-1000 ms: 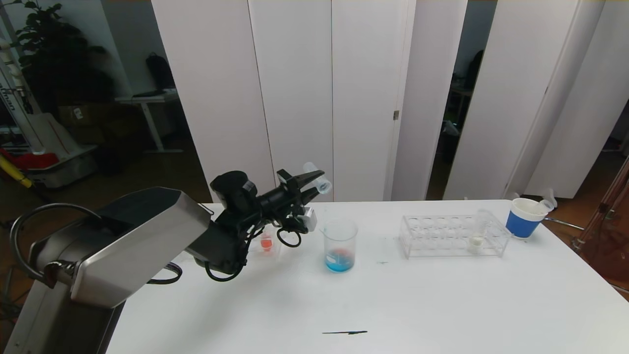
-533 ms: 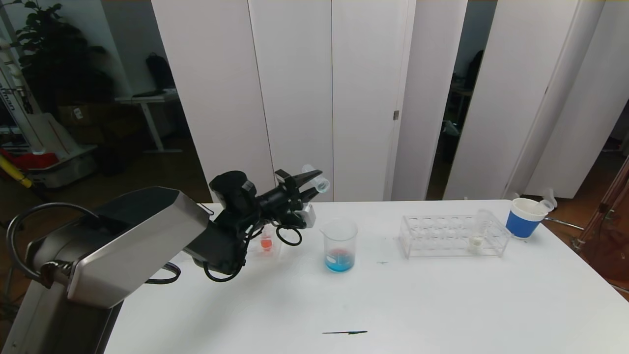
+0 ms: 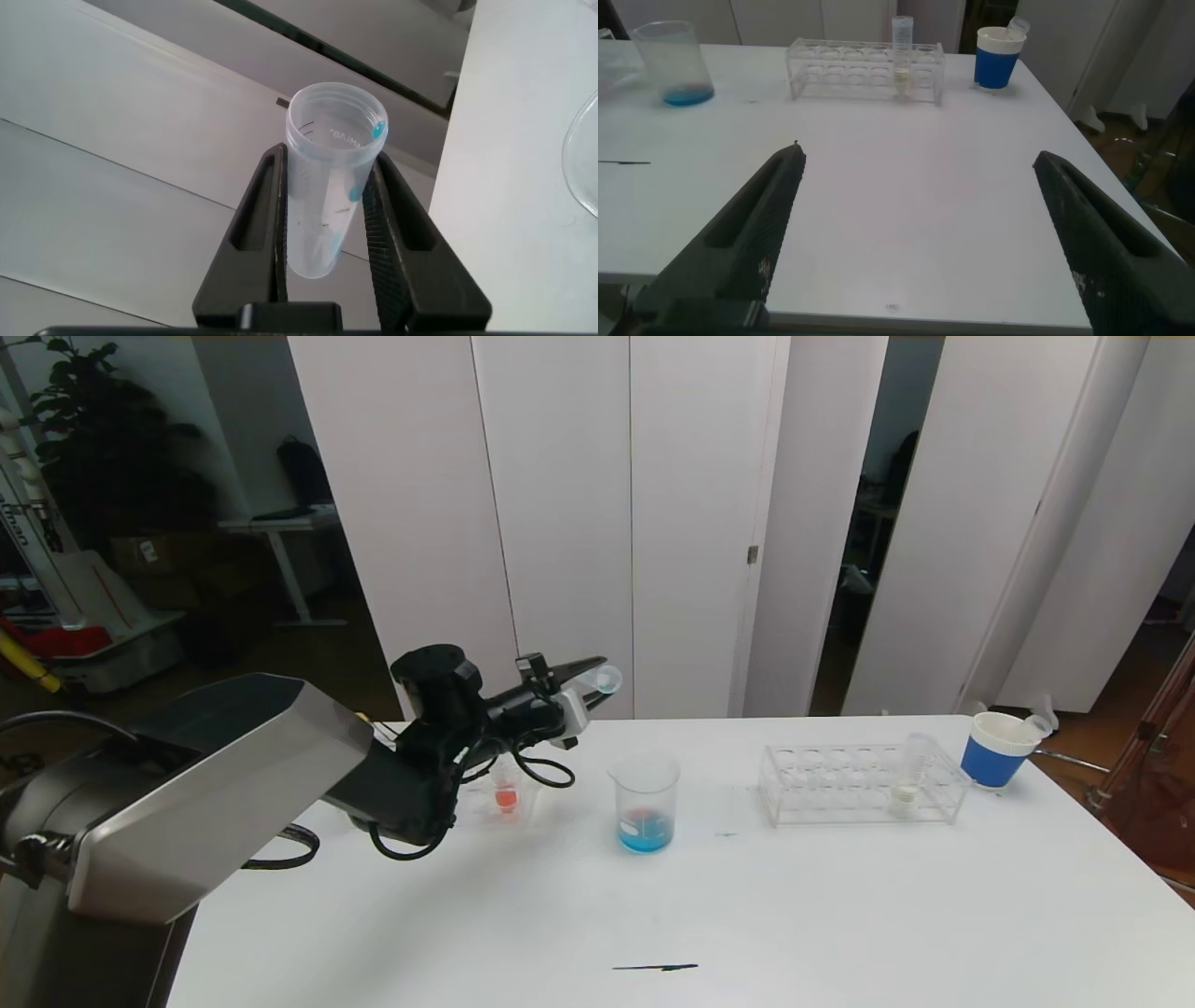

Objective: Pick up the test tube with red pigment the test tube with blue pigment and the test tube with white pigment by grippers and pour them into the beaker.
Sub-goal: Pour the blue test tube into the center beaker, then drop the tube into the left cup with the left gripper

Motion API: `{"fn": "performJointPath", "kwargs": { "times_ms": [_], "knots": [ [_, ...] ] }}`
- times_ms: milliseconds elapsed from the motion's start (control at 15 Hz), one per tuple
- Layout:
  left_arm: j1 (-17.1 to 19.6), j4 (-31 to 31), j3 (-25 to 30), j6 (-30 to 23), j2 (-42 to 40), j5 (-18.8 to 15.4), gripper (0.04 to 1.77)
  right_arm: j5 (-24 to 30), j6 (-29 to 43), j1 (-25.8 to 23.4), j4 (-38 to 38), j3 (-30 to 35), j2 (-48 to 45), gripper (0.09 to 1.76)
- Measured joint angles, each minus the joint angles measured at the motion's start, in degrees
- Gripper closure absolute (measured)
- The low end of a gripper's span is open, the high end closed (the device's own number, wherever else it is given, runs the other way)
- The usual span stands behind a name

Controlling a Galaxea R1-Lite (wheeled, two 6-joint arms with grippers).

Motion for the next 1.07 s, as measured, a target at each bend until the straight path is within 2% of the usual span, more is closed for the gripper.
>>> {"fn": "performJointPath", "kwargs": {
  "times_ms": [133, 467, 667, 933, 1067],
  "knots": [
    [0.1, 3.7, 0.0, -6.5, -2.3, -0.1, 1.24, 0.0, 0.0, 0.0, 0.0, 0.0, 0.0, 0.10],
    [1.0, 11.7, 0.0, -18.3, -8.1, -0.1, 1.24, 0.0, 0.0, 0.0, 0.0, 0.0, 0.0, 0.10],
    [1.5, 20.4, -0.7, -25.6, -11.4, 0.0, 1.24, 0.0, 0.0, 0.0, 0.0, 0.0, 0.0, 0.10],
    [2.6, 34.6, -2.6, -42.1, -17.1, 0.0, 1.24, 0.0, 0.0, 0.0, 0.0, 0.0, 0.0, 0.10],
    [3.3, 38.1, -3.0, -45.0, -19.8, 0.0, 1.24, 0.0, 0.0, 0.0, 0.0, 0.0, 0.0, 0.10]
  ]
}}
